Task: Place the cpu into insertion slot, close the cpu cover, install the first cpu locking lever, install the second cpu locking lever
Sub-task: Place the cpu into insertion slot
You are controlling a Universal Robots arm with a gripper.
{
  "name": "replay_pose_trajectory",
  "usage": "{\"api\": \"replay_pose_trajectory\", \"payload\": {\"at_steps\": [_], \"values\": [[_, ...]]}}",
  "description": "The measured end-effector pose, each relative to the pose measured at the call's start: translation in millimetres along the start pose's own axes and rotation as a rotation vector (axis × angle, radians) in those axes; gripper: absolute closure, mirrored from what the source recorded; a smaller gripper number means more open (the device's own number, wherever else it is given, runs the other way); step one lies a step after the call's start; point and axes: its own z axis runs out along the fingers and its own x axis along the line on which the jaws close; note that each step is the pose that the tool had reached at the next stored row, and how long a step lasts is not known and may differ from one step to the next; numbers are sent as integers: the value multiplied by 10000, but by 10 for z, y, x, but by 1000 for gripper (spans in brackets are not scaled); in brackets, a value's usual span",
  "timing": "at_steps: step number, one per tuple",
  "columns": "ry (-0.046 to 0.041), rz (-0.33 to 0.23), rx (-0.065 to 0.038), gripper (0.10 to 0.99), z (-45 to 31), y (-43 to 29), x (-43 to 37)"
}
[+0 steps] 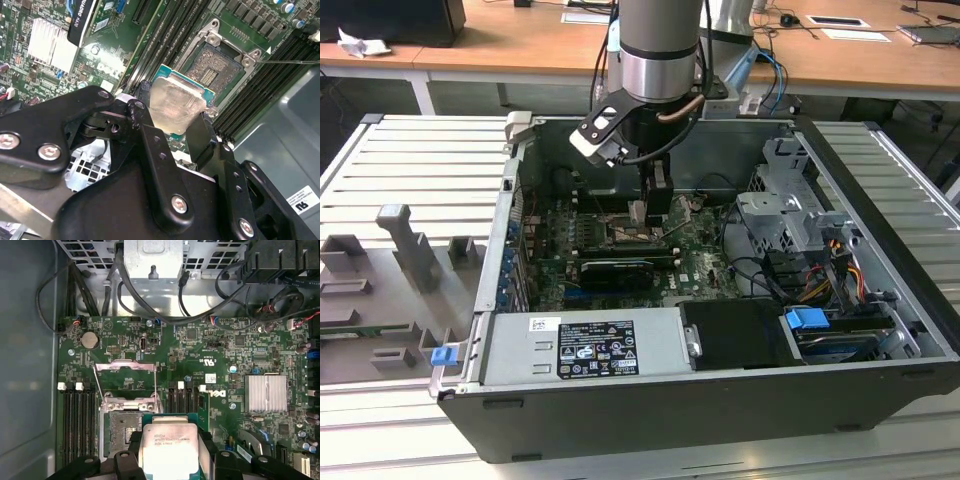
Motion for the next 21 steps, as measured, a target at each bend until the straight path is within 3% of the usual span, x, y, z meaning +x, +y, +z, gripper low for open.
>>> {"api": "replay_pose_trajectory", "payload": {"at_steps": [5,10,12,16,21], "values": [[2,7,0,557,28,-8,1],[4,-20,-1,557,105,-16,78],[4,-21,-1,557,142,-51,100],[2,-20,0,557,155,-109,111],[4,-21,-2,557,160,-119,111]]}}
